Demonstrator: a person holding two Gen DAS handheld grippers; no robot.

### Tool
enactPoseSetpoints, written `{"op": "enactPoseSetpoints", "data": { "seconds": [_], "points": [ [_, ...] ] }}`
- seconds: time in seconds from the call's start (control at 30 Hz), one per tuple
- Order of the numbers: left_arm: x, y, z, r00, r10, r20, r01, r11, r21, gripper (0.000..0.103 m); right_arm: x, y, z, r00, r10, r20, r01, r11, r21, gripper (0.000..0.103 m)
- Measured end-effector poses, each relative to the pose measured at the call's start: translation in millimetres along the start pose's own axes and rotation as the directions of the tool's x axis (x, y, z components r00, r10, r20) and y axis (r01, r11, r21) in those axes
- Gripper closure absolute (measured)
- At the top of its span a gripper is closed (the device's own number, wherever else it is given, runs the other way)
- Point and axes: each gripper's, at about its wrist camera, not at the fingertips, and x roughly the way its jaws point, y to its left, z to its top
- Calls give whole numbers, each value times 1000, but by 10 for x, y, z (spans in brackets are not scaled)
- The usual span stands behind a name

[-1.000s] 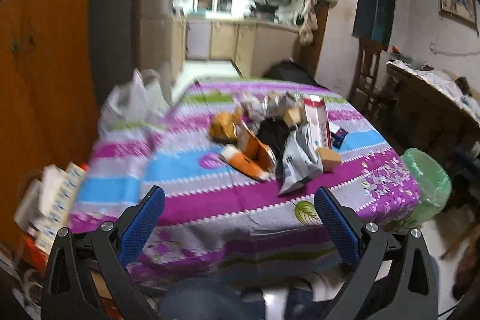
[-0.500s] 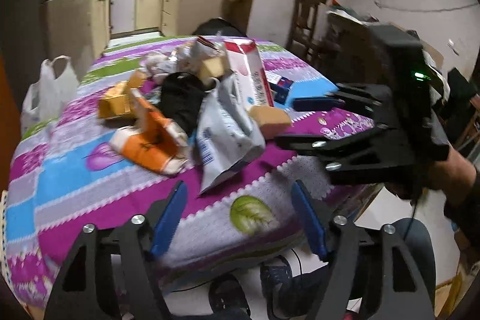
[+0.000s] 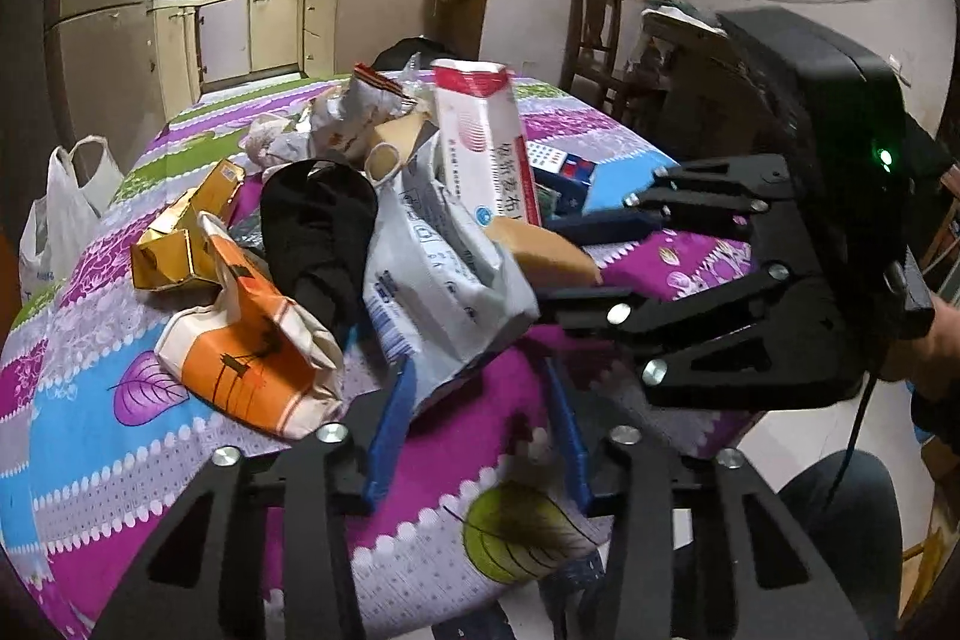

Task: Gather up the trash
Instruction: 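Grasp the white wipes packet with the left tool while the right tool grasps the tan sponge, then carry the wipes packet and sponge over the green trash bin with both tools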

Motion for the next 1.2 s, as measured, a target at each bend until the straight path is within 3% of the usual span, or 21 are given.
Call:
{"op": "enactPoseSetpoints", "data": {
  "seconds": [0.07,0.37,0.73,0.97,1.2],
  "points": [
    [4,69,9,1000,4,1,-4,999,-34,84,-14,-18,-5,1000,-2,7,1,1000,15,71],
    [-195,49,-19,998,7,69,-2,997,-71,98,-447,-43,-32,991,-41,125,20,985,170,74],
    [-856,120,51,975,28,218,1,991,-131,102,-907,-158,-66,974,-118,196,48,943,330,74],
    [-1040,-29,193,962,70,265,-48,995,-89,102,-976,-149,-75,966,-134,219,49,933,357,75],
    [-1227,-215,430,943,60,327,-40,997,-70,103,-1193,-229,-80,954,-176,242,72,920,384,75]
  ]
}}
